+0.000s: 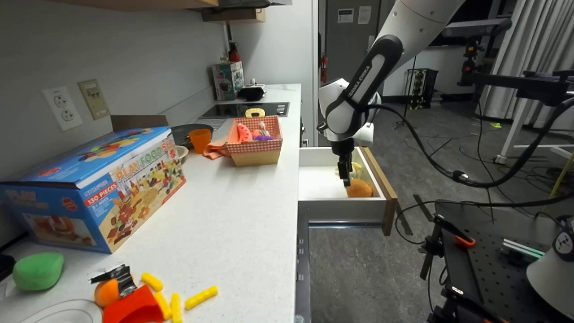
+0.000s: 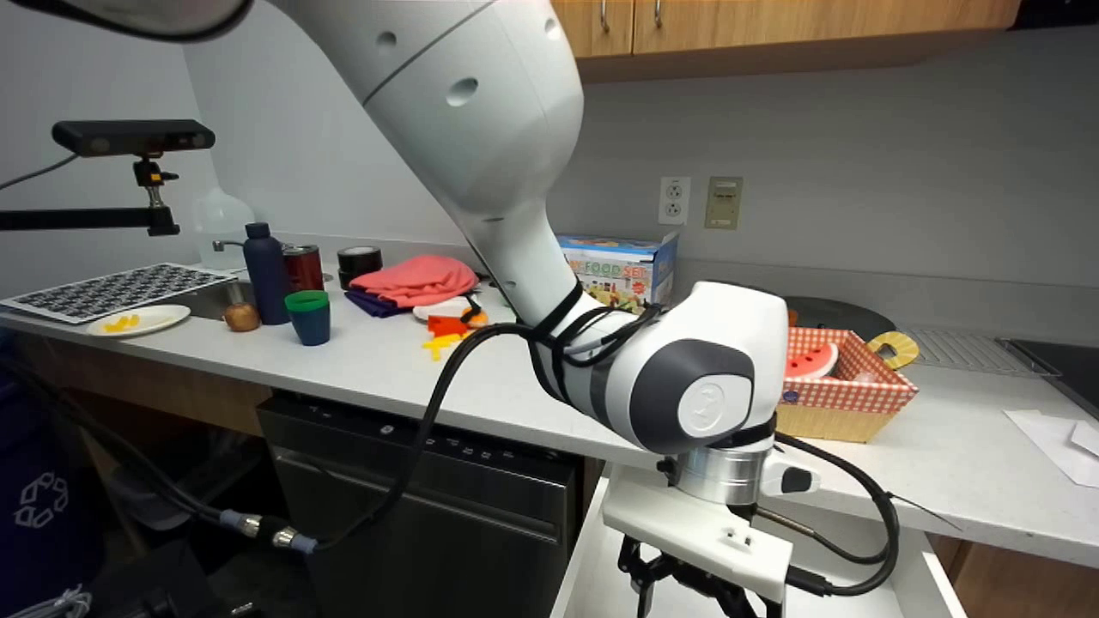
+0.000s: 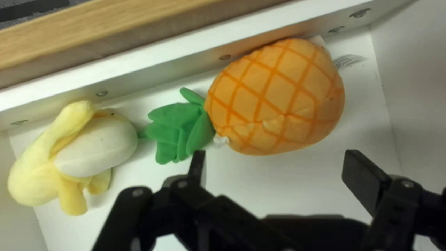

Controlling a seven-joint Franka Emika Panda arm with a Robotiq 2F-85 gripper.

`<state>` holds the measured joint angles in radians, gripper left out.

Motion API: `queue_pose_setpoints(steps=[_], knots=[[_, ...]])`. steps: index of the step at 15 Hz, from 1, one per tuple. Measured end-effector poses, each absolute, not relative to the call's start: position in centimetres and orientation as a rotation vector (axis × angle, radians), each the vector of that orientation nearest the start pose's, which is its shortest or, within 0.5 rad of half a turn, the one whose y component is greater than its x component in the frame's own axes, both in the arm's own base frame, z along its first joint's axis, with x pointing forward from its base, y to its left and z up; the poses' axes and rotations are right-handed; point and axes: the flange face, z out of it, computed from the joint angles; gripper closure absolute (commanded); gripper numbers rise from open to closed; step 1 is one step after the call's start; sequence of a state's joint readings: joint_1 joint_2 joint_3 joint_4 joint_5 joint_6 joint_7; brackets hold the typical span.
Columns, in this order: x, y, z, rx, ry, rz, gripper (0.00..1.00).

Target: Open the drawer, pick up the plush toys, put them in the basket and close the drawer.

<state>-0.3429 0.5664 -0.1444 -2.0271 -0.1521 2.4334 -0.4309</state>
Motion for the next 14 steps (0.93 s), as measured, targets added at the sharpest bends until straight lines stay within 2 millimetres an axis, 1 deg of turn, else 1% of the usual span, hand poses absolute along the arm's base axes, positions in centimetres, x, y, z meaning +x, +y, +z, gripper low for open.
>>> queue_pose_setpoints(steps=[3,7,8,9,10,13,14], knots=[[50.9,-27.8,13.6,-3.195,-0.103,0.393,0.00],[49.6,-29.0,11.6,-3.191,-0.025,0.512,0.00],[49.3,-29.3,11.3,-3.189,-0.005,0.544,0.25],[49.1,-29.5,11.1,-3.185,0.013,0.572,0.28],[49.1,-29.6,10.9,-3.177,0.020,0.595,0.34],[49.2,-29.4,11.0,-3.151,0.029,0.637,0.59],[49.4,-29.3,11.1,-3.139,0.038,0.632,0.66]])
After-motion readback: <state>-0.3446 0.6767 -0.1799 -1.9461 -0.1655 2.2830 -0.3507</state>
